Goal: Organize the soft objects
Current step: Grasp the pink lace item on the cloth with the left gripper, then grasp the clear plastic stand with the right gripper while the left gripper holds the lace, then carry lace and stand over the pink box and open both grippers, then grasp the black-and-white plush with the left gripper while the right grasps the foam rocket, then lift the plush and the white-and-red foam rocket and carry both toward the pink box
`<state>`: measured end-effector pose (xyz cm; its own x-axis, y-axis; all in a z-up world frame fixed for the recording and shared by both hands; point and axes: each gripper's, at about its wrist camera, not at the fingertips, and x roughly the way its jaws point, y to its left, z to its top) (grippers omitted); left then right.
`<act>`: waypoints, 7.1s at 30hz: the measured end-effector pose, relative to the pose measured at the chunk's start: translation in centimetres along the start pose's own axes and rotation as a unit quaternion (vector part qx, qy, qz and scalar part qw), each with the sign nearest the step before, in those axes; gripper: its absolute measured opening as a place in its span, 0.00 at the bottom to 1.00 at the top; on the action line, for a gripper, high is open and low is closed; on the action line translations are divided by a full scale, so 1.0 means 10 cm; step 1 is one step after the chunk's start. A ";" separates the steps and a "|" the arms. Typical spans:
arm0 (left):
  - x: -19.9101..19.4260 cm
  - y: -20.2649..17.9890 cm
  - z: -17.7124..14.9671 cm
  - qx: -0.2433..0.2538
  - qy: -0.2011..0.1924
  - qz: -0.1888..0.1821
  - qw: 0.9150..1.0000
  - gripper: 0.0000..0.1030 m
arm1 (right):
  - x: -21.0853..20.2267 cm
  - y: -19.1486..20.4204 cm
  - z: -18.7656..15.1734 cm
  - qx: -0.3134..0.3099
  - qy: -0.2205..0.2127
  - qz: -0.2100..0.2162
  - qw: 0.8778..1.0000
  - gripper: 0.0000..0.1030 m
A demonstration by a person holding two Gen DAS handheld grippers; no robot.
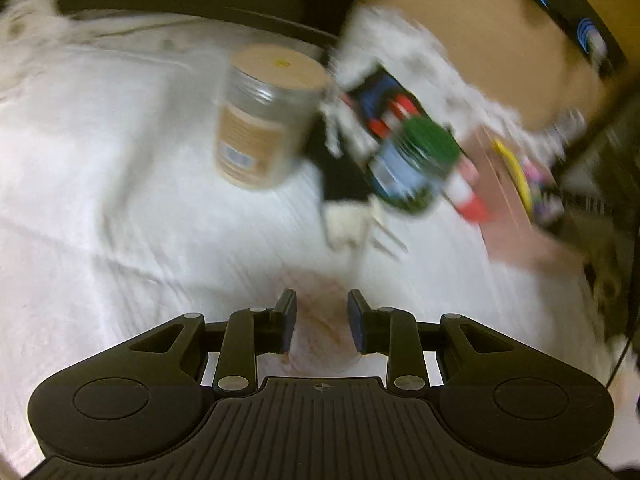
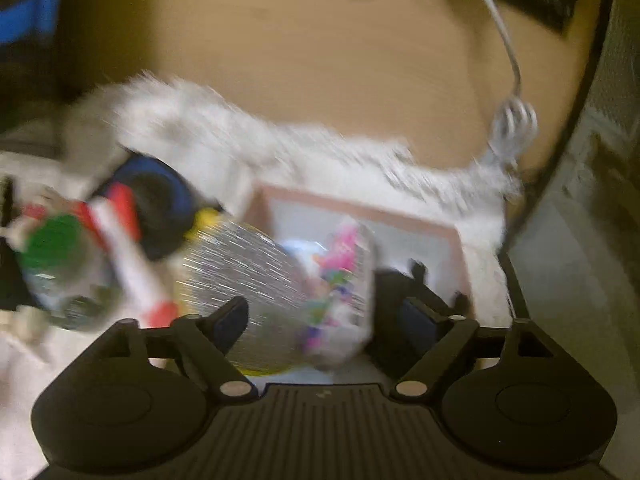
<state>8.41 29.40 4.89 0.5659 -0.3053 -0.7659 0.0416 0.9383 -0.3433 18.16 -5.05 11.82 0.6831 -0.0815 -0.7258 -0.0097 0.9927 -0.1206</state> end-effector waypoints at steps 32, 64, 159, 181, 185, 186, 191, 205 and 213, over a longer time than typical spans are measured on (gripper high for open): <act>0.35 -0.20 -0.21 0.095 -0.001 0.025 0.995 0.28 | -0.27 1.61 -0.31 -0.127 0.026 0.186 0.974 0.93; -0.27 0.41 -0.20 0.055 -0.045 0.025 0.997 0.13 | -0.05 2.07 -0.41 -0.019 0.109 0.226 0.968 0.39; 0.03 -0.43 0.30 -0.103 -0.106 0.074 0.986 0.20 | -0.23 -0.03 0.15 0.004 -0.002 0.110 0.994 0.76; 1.01 -0.52 0.65 -0.107 -0.075 0.110 0.985 0.26 | -0.65 0.40 -0.37 -0.113 -0.002 0.154 0.982 0.78; 0.97 -0.52 0.64 -0.074 -0.077 0.102 0.989 0.23 | -0.57 0.55 -0.09 -0.144 -0.016 0.152 0.978 0.77; 0.93 -0.53 0.63 -0.061 -0.077 0.104 0.990 0.23 | -0.52 0.62 -0.03 -0.166 -0.018 0.148 0.975 0.74; 0.66 -0.44 0.53 -0.006 -0.059 0.100 0.993 0.23 | -0.07 1.09 0.14 -0.280 0.005 0.124 0.952 0.51; 0.76 -0.23 0.41 -0.037 -0.034 0.044 0.998 0.24 | 0.78 1.54 0.10 -0.328 0.105 0.103 0.933 0.29; 0.73 -0.36 0.48 -0.022 -0.050 0.034 0.998 0.21 | 0.48 1.32 0.24 -0.256 0.073 0.118 0.957 0.26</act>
<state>16.34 24.59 3.12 0.6463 -0.2207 -0.7305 -0.0353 0.9476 -0.3175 23.06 7.87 8.44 0.5081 0.0910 -0.8565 -0.5327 0.8146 -0.2295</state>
